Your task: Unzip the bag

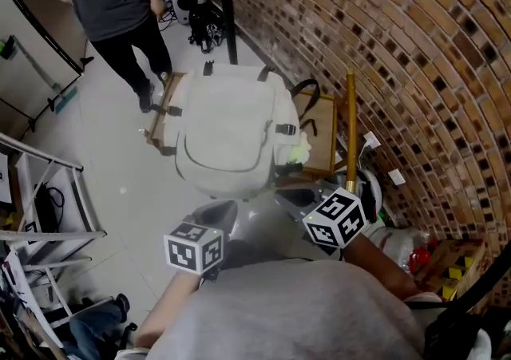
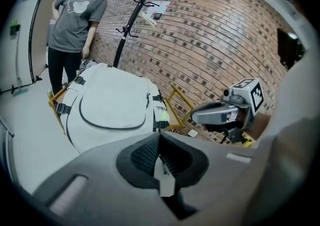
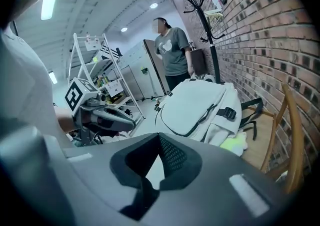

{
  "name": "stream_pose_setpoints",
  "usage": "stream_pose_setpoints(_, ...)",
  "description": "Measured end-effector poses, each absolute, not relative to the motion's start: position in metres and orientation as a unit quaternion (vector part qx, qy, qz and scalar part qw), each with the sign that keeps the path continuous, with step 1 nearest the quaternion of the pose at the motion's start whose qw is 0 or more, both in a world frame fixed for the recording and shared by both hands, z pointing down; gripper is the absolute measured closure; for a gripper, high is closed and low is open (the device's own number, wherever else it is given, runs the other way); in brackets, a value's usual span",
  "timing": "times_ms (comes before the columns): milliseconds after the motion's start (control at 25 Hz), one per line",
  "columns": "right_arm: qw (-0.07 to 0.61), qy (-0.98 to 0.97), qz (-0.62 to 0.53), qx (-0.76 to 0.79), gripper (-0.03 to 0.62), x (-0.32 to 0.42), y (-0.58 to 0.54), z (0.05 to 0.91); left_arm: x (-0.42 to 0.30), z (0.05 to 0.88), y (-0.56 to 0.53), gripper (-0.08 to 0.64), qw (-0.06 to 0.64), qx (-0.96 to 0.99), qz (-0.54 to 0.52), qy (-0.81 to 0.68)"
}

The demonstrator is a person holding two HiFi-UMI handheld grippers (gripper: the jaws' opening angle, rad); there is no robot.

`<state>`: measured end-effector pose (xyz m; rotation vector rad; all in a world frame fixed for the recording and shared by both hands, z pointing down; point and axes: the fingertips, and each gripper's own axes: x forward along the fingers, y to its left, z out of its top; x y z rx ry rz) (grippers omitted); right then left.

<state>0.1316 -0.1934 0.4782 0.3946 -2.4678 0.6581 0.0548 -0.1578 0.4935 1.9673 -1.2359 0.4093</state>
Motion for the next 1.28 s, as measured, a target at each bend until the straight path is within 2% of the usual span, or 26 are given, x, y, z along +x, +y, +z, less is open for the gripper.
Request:
stream_pose_setpoints(440, 0.284, -0.907, 0.241, 0.196, 0.594, 0.106, -0.263, 0.483, 0.022, 0.497, -0.203, 0.558, 0.392, 0.775, 0.161, -0.469)
stream_pose_setpoints(480, 0.284, -0.905, 0.242, 0.203, 0.579, 0.105, -0.271, 0.485, 0.019, 0.497, -0.208, 0.559, 0.39, 0.777, 0.164, -0.466)
stream_pose_setpoints(520, 0.285, -0.903, 0.243, 0.21, 0.512, 0.103, -0.279, 0.488, 0.016, 0.497, -0.212, 0.559, 0.39, 0.778, 0.168, -0.464)
stream_pose_setpoints(560, 0.285, -0.901, 0.244, 0.22, 0.509, 0.102, -0.287, 0.49, 0.012, 0.498, -0.216, 0.559, 0.39, 0.778, 0.172, -0.462)
stream_pose_setpoints(1160, 0.342, -0.85, 0.278, 0.289, 0.506, 0.09, -0.358, 0.568, -0.037, 0.519, -0.247, 0.559, 0.418, 0.76, 0.181, -0.463)
stream_pose_setpoints(1280, 0.341, -0.849, 0.287, 0.283, 0.531, 0.086, -0.358, 0.571, -0.041, 0.521, -0.25, 0.559, 0.42, 0.758, 0.181, -0.464)
